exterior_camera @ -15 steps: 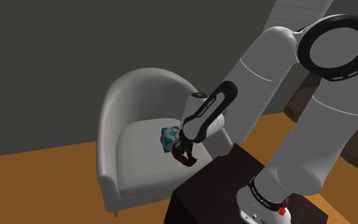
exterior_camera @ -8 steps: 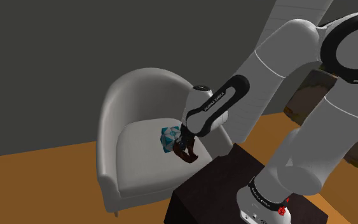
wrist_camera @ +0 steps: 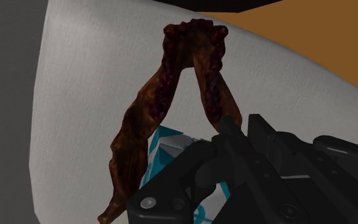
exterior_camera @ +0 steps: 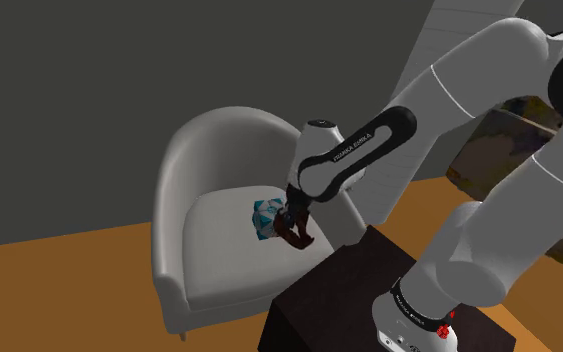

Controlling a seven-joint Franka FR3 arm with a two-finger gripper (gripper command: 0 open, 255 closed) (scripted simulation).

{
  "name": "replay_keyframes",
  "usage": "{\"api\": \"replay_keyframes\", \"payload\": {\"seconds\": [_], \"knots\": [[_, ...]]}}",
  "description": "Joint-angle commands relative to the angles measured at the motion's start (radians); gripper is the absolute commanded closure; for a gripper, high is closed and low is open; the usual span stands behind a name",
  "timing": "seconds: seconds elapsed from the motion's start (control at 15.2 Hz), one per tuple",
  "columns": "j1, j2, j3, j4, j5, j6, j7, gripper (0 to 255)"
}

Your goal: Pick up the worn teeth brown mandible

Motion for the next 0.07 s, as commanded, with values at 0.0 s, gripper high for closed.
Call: {"api": "replay_keyframes", "payload": {"seconds": [0.0], "knots": [[-0.001,-0.012,0.000,0.001,-0.003,-0.013,0.003,255]]}}
